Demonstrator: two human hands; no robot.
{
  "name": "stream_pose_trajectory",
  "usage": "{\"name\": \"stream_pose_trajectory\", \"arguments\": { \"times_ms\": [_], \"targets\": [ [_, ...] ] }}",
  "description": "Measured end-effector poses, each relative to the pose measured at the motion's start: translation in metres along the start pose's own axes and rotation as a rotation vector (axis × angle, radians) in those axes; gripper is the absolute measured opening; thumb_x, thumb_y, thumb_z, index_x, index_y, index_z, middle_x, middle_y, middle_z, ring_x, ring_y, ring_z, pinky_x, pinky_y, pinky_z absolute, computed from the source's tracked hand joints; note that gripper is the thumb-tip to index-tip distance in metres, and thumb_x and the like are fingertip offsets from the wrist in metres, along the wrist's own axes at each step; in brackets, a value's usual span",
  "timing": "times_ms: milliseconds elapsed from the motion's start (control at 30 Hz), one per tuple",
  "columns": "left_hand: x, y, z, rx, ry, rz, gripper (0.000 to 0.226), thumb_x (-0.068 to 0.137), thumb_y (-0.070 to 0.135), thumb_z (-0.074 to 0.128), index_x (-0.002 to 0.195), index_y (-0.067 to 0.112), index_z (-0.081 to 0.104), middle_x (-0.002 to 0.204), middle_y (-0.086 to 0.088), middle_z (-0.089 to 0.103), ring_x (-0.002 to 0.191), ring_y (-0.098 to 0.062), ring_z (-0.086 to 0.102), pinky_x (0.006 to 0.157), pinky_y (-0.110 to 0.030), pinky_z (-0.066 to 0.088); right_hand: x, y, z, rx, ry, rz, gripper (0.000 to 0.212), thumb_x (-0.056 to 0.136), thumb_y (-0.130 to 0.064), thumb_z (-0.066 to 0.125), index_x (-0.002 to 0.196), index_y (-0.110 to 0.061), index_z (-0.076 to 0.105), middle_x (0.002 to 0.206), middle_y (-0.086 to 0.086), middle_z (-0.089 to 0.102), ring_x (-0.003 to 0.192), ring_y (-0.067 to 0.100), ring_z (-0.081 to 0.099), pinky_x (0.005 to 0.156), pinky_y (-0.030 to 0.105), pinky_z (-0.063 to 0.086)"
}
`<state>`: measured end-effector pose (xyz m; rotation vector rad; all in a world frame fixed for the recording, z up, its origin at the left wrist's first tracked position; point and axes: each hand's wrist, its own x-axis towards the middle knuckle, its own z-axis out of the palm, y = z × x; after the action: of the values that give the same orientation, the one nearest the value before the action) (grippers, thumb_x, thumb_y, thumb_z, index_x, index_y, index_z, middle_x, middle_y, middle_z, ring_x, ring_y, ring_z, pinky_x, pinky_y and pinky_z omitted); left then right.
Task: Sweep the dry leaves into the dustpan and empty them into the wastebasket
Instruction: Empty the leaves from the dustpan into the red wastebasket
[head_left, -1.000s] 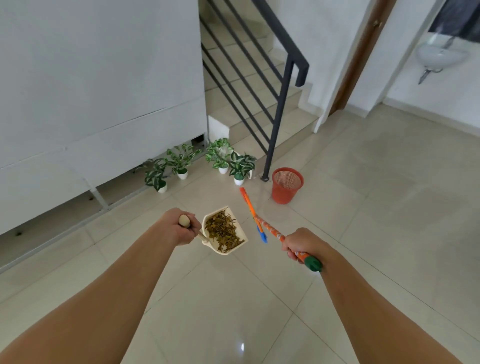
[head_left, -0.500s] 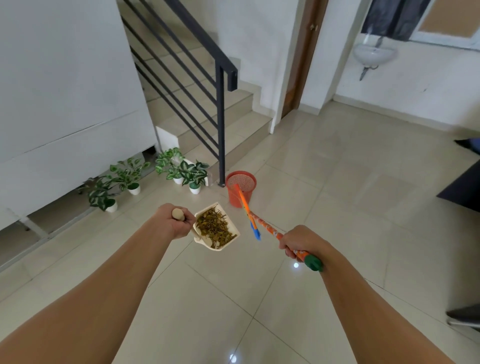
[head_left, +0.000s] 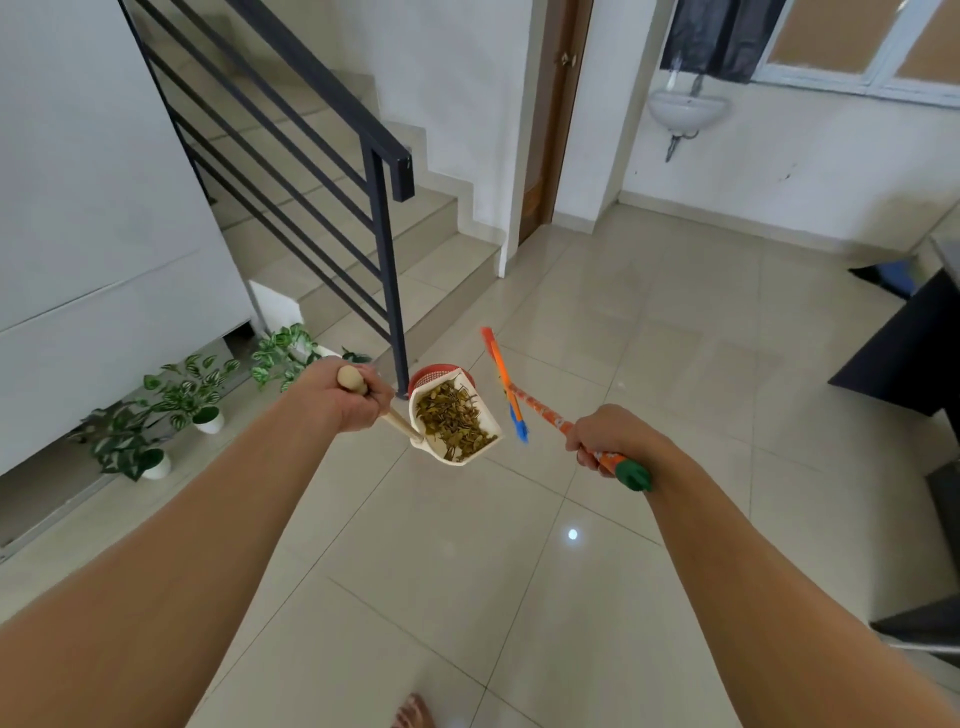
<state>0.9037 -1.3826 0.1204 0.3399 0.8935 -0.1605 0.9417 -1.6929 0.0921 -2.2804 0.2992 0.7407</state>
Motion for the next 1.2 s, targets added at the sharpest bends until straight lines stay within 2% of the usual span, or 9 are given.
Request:
{"name": "stream_pose_trajectory", "arguments": {
  "times_ms": [100,300,467,533,600,767,900,1100,1200],
  "targets": [
    [0.021,0.024,0.024,0.0,-0.002,0.004,0.017,0.1,0.001,0.047,0.085,0.009,0.048,0.094,0.006,0.047,0.03,-0.013,0.041,0.029,-0.015,0.038,0.029,-0.028,-0.009,0.018,0.018,0.0,0.009,0.085,-0.008,0.058,0.082,0.0,0.059,0.06,0.01,0.058,0.049,0.017,0.05,0.049,0.027,0.042],
    [0.059,0.062,0.06,0.104,-0.001,0.071,0.018,0.096,-0.008,0.044,0.092,0.008,0.048,0.085,-0.003,0.044,0.031,-0.01,0.039,0.03,-0.015,0.038,0.077,-0.077,-0.018,0.139,0.042,-0.002,0.004,0.085,-0.005,0.057,0.085,-0.001,0.057,0.058,0.009,0.056,0.039,0.012,0.048,0.039,0.021,0.04],
    [0.094,0.07,0.068,0.289,-0.002,0.121,0.021,0.102,-0.007,0.04,0.117,0.006,0.046,0.063,-0.007,0.046,0.03,-0.007,0.039,0.026,-0.014,0.035,0.117,-0.093,-0.018,0.195,0.041,-0.032,0.018,0.083,-0.005,0.057,0.098,0.003,0.06,0.056,0.008,0.059,0.04,0.013,0.049,0.041,0.023,0.042],
    [0.105,0.065,0.068,0.378,0.004,0.146,0.011,0.106,-0.003,0.039,0.108,0.002,0.048,0.058,-0.008,0.048,0.03,-0.005,0.04,0.026,-0.013,0.035,0.137,-0.098,-0.02,0.216,0.031,-0.036,0.022,0.083,-0.004,0.056,0.104,0.005,0.059,0.058,0.009,0.059,0.037,0.011,0.048,0.037,0.02,0.041],
    [0.119,0.061,0.069,0.452,0.023,0.157,0.013,0.106,-0.003,0.038,0.099,0.003,0.047,0.065,-0.005,0.043,0.029,-0.004,0.04,0.026,-0.012,0.034,0.153,-0.104,-0.024,0.235,0.006,-0.032,0.022,0.085,-0.001,0.055,0.106,0.003,0.059,0.063,0.01,0.058,0.034,0.009,0.047,0.034,0.017,0.039],
    [0.152,0.045,0.076,0.563,0.13,0.209,0.01,0.105,-0.005,0.041,0.1,0.003,0.046,0.06,-0.004,0.043,0.03,-0.004,0.04,0.026,-0.011,0.033,0.196,-0.116,-0.036,0.138,-0.051,-0.003,0.01,0.087,-0.002,0.053,0.095,-0.002,0.058,0.063,0.009,0.054,0.032,0.009,0.043,0.035,0.017,0.037],
    [0.164,0.021,0.085,0.658,0.196,0.233,0.011,0.106,-0.003,0.044,0.097,0.005,0.046,0.067,-0.004,0.042,0.03,-0.003,0.04,0.027,-0.012,0.033,0.221,-0.118,-0.054,0.111,-0.176,-0.017,0.01,0.087,-0.001,0.049,0.094,-0.002,0.055,0.059,0.008,0.05,0.028,0.009,0.042,0.032,0.014,0.036],
    [0.183,-0.008,0.1,0.732,0.271,0.257,0.016,0.104,-0.004,0.045,0.091,0.006,0.045,0.064,-0.004,0.044,0.032,-0.004,0.04,0.029,-0.012,0.033,0.255,-0.114,-0.076,0.018,-0.202,-0.076,0.013,0.078,0.0,0.051,0.087,0.0,0.06,0.061,0.012,0.054,0.04,0.015,0.046,0.038,0.021,0.039],
    [0.191,-0.018,0.107,0.748,0.293,0.258,0.019,0.104,-0.004,0.045,0.089,0.006,0.045,0.064,-0.004,0.043,0.032,-0.004,0.039,0.03,-0.012,0.034,0.264,-0.11,-0.082,0.047,-0.229,-0.075,0.01,0.078,0.0,0.05,0.083,-0.003,0.059,0.057,0.008,0.053,0.035,0.011,0.045,0.037,0.018,0.038]
  ]
}}
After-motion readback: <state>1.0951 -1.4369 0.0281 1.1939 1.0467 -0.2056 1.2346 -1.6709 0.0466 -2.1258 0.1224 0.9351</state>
